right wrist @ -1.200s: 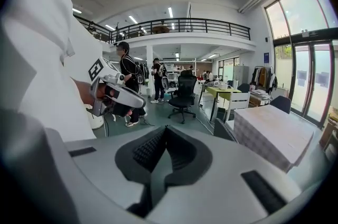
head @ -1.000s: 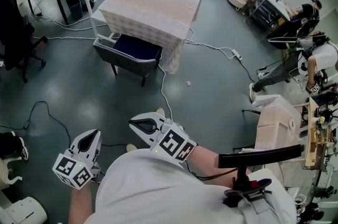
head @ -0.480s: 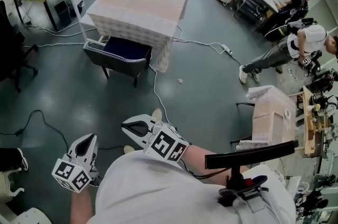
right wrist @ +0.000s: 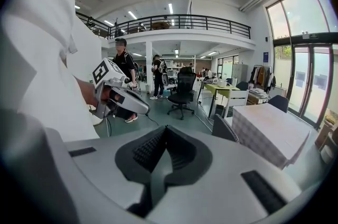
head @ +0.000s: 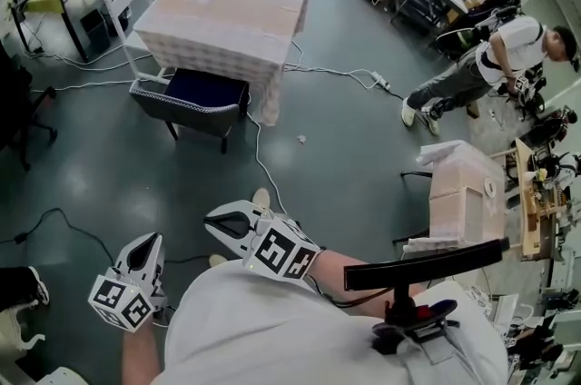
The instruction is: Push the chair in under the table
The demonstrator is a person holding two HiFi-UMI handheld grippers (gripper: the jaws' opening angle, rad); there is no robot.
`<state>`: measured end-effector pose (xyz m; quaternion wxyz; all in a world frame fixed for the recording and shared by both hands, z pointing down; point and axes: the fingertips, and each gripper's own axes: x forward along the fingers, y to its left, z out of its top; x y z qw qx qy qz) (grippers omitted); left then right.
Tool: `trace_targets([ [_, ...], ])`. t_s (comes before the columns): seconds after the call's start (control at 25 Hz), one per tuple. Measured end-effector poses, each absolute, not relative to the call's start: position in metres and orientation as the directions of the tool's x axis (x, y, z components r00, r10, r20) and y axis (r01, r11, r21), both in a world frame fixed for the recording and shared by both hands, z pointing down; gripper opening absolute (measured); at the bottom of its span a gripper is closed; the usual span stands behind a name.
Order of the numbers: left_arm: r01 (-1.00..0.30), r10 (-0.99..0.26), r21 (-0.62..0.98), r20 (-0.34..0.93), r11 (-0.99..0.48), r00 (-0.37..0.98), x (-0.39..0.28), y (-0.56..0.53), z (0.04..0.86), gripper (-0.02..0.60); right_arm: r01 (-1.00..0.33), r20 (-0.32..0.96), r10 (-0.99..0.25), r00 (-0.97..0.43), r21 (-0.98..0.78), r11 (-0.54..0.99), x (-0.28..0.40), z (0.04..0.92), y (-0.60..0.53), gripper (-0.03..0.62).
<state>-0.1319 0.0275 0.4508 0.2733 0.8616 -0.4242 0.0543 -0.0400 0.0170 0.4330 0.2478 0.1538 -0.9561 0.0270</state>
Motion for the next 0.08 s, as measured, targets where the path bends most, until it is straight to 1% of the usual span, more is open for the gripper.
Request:
trace_targets([
  [0.08,-0.760,-0.700,0.431,0.327,-0.487,0.635,-0.1270,0.0212,0.4518,0.009,-0.307,0.484,-0.280,-0.829,0.025,0.951,-0.0346,0.4331,0.0121,0.014],
])
